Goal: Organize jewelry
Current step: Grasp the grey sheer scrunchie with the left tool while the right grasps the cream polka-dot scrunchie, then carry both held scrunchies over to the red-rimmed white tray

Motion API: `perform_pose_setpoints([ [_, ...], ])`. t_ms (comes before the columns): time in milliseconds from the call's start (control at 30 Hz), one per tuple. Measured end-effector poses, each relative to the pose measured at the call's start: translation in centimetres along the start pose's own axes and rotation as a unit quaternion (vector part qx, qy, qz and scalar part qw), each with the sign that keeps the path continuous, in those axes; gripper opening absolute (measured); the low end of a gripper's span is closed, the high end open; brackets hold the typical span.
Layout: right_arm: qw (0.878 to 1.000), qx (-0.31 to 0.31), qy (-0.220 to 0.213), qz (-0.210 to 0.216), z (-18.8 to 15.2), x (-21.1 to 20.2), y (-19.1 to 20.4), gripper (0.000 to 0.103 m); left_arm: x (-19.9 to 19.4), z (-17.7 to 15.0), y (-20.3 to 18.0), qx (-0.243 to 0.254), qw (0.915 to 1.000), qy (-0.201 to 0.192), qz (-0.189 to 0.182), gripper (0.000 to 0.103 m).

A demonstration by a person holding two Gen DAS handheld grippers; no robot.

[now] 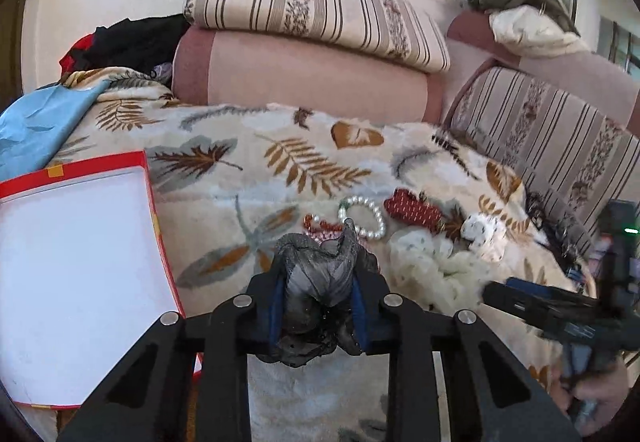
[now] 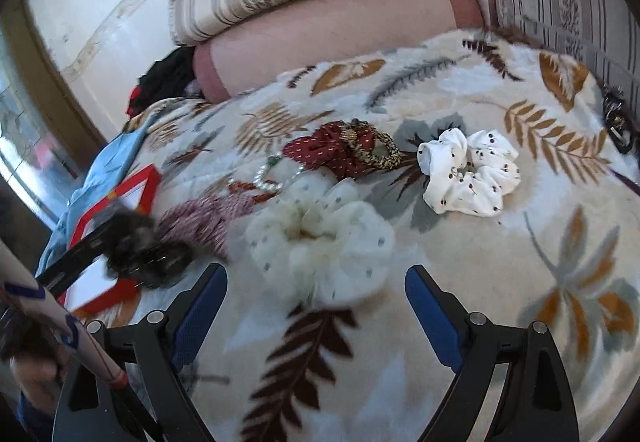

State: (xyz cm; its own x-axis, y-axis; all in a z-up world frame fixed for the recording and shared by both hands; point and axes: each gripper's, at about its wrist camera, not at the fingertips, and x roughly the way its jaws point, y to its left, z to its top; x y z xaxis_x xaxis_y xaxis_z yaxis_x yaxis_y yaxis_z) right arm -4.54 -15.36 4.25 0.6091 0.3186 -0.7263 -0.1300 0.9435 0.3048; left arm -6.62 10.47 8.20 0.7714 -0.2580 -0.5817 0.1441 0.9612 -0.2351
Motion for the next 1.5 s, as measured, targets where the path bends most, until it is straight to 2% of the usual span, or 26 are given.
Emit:
perform_pose_setpoints([
  [67,1.0,0.009,0.01,-0.011,0.4,1.4,-0.5,0.092,-0.1,0.0,0.2,-0.001,1.0,-0.002,0.0,0.027],
  [167,0.999,0.019,0.029,-0.01,0.3,3.0,-0.9,0.071,0.0,0.0,0.4,0.0,1.0,0.0,0.002,0.027],
  [233,0.999,0.02,0.042,-0.004,0.0,4.0,-0.8,0.034,0.2,0.0,0.5,0.001,1.0,0.001,0.004,0.027],
  [300,0.999,0.009,0.04,-0.003,0.0,4.1,-0.3,0.02,0.4,0.0,0.6,0.001,1.0,0.004,0.006,0.027],
  [333,1.0,0.002,0.031,-0.003,-0.1,3.7,-0.1,0.017,0.3,0.0,0.6,0.002,1.0,0.003,0.007,0.027],
  [433,1.0,-0.015,-0.001,-0.007,0.1,2.2,0.4,0.015,0.0,0.1,0.6,0.003,1.0,-0.005,0.006,0.027],
  [700,0.997,-0.008,-0.08,-0.003,0.3,-2.0,-0.2,0.015,-1.6,0.7,1.2,-0.001,0.9992,-0.041,-0.001,0.027],
  [900,0.993,-0.029,-0.113,0.001,0.5,-3.4,1.0,0.015,-2.6,1.0,1.4,-0.008,0.9985,-0.053,0.0,0.027],
  [1067,0.992,-0.034,-0.117,0.012,0.4,-3.5,1.4,0.015,-3.8,1.2,2.2,-0.011,0.9976,-0.067,0.011,0.027],
  [1500,0.99,-0.07,-0.113,0.044,-0.4,-3.3,4.4,0.015,-4.7,1.1,5.4,-0.034,0.9967,-0.056,0.049,0.027],
])
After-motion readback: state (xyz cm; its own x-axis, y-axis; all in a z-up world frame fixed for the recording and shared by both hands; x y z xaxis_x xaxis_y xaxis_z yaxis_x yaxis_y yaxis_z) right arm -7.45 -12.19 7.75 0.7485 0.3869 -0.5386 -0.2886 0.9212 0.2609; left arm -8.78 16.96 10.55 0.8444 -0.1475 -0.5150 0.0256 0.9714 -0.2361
